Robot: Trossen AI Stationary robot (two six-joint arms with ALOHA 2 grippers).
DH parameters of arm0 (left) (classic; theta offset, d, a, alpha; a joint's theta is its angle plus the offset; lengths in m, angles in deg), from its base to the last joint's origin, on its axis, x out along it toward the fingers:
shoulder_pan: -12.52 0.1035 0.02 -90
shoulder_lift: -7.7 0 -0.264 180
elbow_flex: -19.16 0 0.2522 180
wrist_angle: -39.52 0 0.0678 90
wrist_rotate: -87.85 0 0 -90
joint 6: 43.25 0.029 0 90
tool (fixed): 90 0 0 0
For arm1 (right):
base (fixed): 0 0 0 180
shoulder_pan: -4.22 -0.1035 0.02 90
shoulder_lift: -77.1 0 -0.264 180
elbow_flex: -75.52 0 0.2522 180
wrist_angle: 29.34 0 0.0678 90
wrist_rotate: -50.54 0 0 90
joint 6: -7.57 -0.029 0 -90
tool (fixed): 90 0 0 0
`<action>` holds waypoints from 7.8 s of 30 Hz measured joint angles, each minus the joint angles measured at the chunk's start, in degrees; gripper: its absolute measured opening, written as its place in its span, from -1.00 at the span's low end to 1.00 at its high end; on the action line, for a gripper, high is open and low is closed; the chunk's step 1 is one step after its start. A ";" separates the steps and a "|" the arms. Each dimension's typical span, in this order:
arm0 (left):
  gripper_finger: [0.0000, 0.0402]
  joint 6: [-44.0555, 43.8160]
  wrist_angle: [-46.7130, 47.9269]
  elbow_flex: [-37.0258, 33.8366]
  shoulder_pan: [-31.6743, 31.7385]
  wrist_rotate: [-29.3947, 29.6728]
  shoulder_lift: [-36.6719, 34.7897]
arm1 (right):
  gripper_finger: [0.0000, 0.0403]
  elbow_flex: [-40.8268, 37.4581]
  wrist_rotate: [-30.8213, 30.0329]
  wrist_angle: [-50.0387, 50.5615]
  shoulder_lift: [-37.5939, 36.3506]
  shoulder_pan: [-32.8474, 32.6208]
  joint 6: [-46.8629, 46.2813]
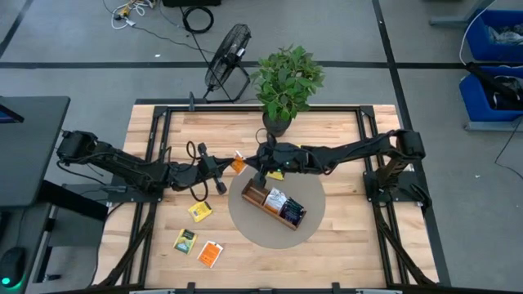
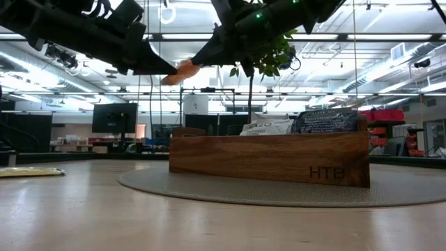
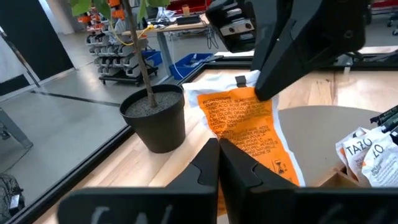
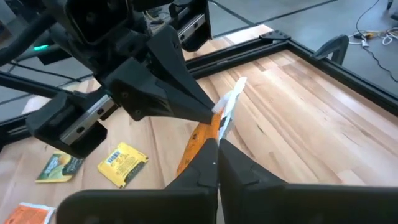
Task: Pick & Place Tea
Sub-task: Put the orange tea bag into the middle section of the wooden organizer, then put the yellow tea bag into the left section of the wooden organizer
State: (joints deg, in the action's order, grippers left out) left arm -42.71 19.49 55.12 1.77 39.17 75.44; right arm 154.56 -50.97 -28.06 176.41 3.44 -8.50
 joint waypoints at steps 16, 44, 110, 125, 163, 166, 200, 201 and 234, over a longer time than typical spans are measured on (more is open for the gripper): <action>-0.19 0.02 3.68 0.00 -0.35 0.41 0.00 | -1.00 -0.04 -6.44 16.35 -6.33 -4.99 4.10; -0.28 -11.95 -2.65 -4.86 -3.58 -25.74 -9.39 | -1.00 -0.07 -19.49 33.10 -9.62 -23.01 -5.95; -0.30 -12.23 19.14 -9.68 -11.93 -15.43 -34.82 | -0.78 -11.23 -19.32 17.15 0.35 -25.13 -16.15; -0.30 -11.93 19.14 -9.68 -11.93 -15.44 -34.82 | -0.31 -11.25 -25.62 24.65 -10.49 -25.60 -10.79; -0.30 -10.34 19.49 -9.66 -11.93 -15.44 -34.73 | -0.29 -48.24 -9.95 11.69 -41.62 1.23 -36.53; -0.30 -10.36 19.53 -9.66 -11.93 -15.45 -34.73 | -0.29 -48.24 -3.84 12.08 -41.62 5.35 -31.83; -0.30 -11.87 20.80 -9.66 -11.93 -15.69 -34.69 | 0.08 -37.45 -5.03 17.42 -18.59 13.51 24.23; -0.30 -11.91 21.03 -9.66 -11.97 -15.67 -34.69 | 0.08 -37.17 -4.99 17.43 -17.53 13.66 25.33; -0.30 -12.78 22.11 -9.66 -11.93 -15.72 -34.69 | 0.08 -30.23 9.46 20.91 -12.51 23.99 40.67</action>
State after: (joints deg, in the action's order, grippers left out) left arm -55.50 41.60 45.46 -10.16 23.45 40.76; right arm 124.33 -41.52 -7.16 163.90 27.42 32.17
